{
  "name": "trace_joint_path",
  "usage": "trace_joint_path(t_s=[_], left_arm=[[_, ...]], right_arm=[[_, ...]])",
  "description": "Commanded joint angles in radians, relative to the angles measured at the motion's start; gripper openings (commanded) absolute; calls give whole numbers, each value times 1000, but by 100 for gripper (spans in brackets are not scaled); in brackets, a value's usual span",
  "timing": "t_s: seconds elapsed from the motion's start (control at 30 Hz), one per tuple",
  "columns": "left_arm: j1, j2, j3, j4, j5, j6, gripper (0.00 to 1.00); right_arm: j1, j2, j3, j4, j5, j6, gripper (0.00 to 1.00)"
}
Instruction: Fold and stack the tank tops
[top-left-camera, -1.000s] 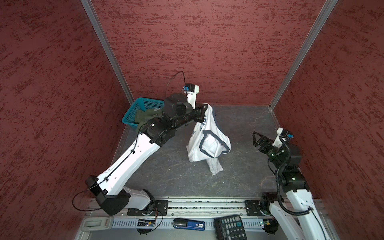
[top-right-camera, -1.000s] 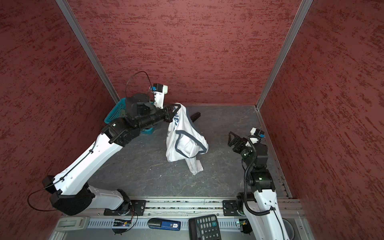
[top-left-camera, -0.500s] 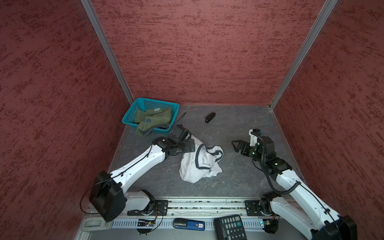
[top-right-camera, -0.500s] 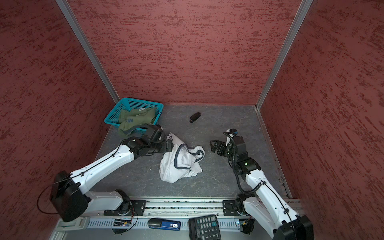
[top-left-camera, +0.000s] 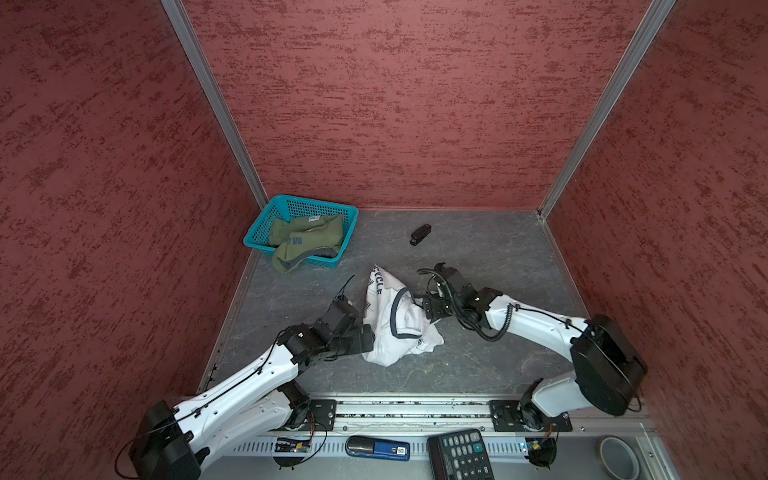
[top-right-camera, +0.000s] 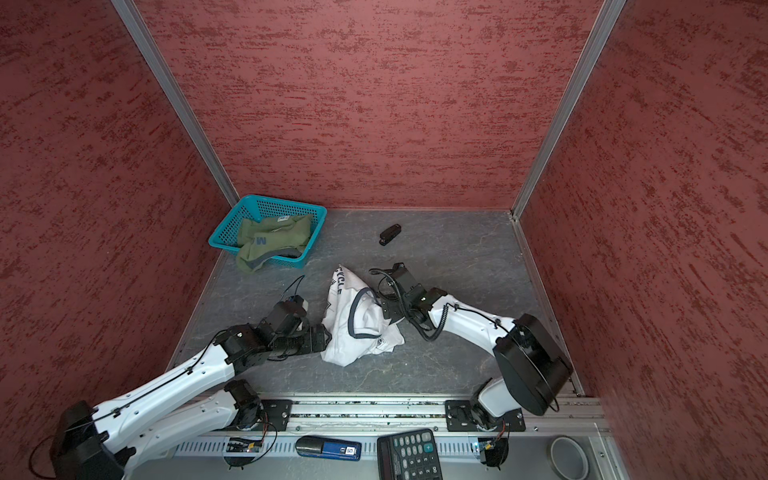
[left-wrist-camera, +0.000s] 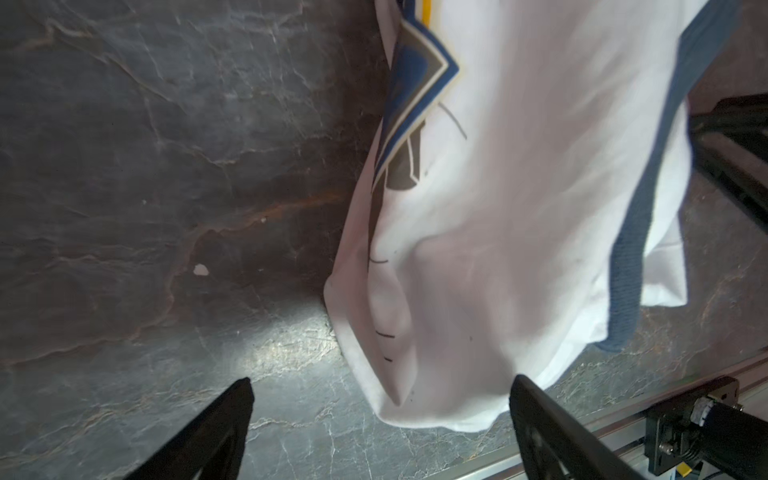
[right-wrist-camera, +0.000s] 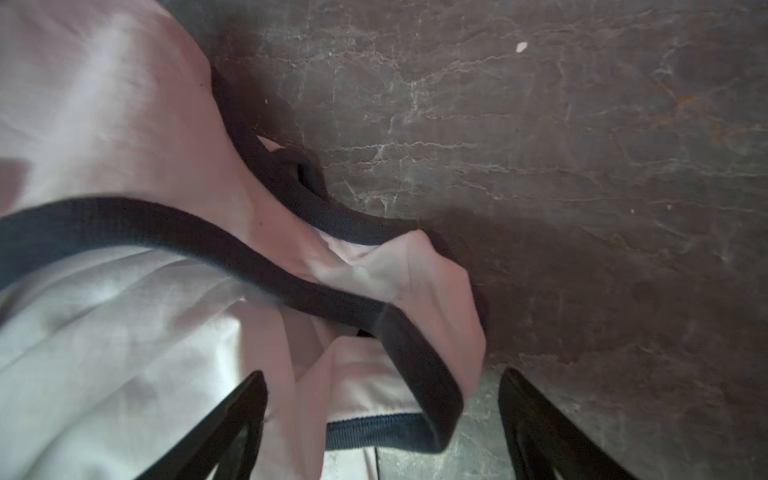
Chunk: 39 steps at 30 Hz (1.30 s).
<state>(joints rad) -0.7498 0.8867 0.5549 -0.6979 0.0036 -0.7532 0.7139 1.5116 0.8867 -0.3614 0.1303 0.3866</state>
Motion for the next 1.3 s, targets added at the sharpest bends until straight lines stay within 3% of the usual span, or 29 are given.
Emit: trace_joint_path(t_s=[0.0, 0.2, 0.37, 0.53, 0.7, 0.83, 0.97, 1.17, 1.27], left_arm=[[-42, 26, -8, 78, 43, -27, 95], [-104, 92, -30, 156, 67, -29, 95], [-109, 167, -26, 209, 64, -26, 82], [-108, 216, -3, 235, 19, -10, 55], [-80, 217, 45, 231, -56, 35, 23], [-6, 216, 117, 248, -68, 110, 4], [41, 212, 280, 156, -109, 232, 0], [36, 112, 627, -50, -232, 420, 0], [30, 85, 709, -88, -173, 457, 0]], right_arm=[[12, 42, 32, -95, 126, -38, 85], [13, 88, 33, -118, 172, -27, 74], [13, 119, 59, -125, 245, 1, 59], [13, 110, 88, -107, 315, 20, 31], [13, 60, 91, -72, 363, 58, 13], [13, -21, 86, -42, 396, 77, 3], [13, -143, 102, -42, 383, 72, 0], [14, -354, 185, -82, 217, 112, 0], [15, -466, 144, -89, 206, 182, 0]])
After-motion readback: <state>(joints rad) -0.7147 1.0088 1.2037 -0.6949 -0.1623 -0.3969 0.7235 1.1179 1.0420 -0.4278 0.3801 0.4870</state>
